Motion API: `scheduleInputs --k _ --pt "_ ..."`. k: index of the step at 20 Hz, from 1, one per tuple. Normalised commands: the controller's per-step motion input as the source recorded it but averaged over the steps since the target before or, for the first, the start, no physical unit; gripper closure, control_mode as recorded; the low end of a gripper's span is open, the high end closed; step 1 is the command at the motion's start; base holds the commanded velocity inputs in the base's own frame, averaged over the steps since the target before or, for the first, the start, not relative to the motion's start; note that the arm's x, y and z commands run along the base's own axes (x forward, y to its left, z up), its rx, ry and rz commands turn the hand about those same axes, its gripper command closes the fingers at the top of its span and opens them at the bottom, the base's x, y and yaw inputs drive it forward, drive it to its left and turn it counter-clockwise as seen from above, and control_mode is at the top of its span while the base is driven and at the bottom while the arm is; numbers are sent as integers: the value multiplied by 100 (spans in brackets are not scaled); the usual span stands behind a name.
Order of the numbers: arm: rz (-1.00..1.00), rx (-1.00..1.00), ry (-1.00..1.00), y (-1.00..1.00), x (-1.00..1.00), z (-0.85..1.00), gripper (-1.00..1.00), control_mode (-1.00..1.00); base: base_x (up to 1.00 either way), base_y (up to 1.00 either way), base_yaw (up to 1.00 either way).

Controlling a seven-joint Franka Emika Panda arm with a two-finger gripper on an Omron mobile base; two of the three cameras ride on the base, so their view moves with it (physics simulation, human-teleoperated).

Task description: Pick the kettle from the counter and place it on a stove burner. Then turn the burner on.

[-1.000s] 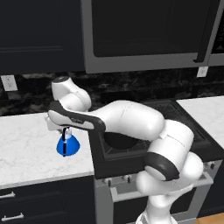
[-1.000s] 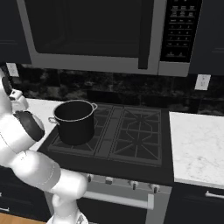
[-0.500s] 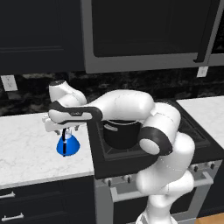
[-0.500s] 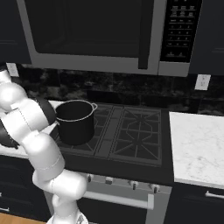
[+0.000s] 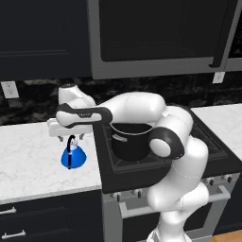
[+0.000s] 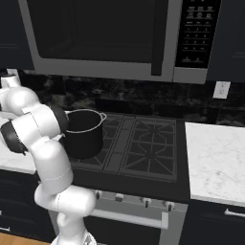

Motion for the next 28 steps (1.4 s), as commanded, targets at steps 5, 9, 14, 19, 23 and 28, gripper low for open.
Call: scheduleInputs --k 5,9,14,19,23,28 --pt "-3 0 0 0 13 -15 -100 -100 0 0 0" --pt "-1 0 2 0 2 -15 -100 -100 0 0 0" --pt "0 0 6 0 1 -16 -100 -100 0 0 0" --pt "0 0 3 0 2 -16 -100 -100 0 0 0" --pt "0 0 0 0 8 -21 -100 -100 0 0 0" --pt "0 0 0 5 15 -8 -100 -100 0 0 0"
